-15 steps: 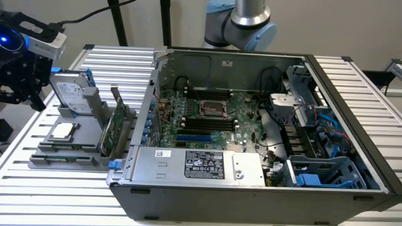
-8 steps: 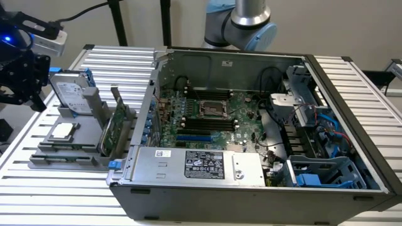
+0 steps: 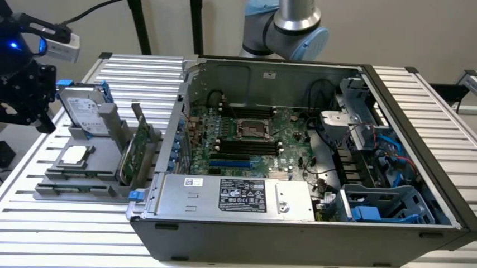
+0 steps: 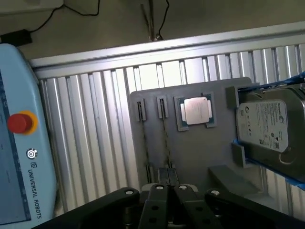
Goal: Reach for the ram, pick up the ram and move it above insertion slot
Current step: 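Pick up the ram and move it above insertion slot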
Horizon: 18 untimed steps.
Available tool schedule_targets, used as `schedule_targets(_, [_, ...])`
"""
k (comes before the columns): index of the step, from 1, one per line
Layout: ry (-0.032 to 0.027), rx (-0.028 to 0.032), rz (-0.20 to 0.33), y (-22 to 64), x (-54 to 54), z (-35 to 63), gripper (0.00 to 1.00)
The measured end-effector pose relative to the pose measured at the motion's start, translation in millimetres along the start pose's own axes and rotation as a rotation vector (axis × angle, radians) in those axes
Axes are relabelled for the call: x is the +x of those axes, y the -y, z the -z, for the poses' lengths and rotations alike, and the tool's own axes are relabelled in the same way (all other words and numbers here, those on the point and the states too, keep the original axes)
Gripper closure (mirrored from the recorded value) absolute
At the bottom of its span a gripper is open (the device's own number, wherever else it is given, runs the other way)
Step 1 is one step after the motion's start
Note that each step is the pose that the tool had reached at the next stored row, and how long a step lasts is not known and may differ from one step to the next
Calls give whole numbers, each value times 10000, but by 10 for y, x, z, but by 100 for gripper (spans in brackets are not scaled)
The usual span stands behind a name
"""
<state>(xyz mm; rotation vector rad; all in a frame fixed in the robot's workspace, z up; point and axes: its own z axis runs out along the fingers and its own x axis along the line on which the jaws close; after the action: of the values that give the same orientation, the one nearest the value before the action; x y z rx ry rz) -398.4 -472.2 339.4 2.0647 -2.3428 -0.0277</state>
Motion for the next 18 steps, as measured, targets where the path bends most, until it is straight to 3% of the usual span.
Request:
schedule_targets(3, [-11, 13, 482, 0, 0, -6, 89])
schedule_targets(10, [-12, 15, 529, 0, 0, -8, 88])
schedule_targets(11, [-12, 15, 528, 0, 0, -8, 76])
schedule_targets(12, [-12, 16, 528, 0, 0, -8, 76])
schedule_targets(14, [-11, 16, 528, 0, 0, -12, 64])
schedule_targets(16, [-10, 18, 529, 1, 0, -32, 64])
schedule_targets(17, [-11, 17, 529, 1, 0, -49, 58])
schedule_targets(18, [-12, 15, 529, 2, 0, -66, 58])
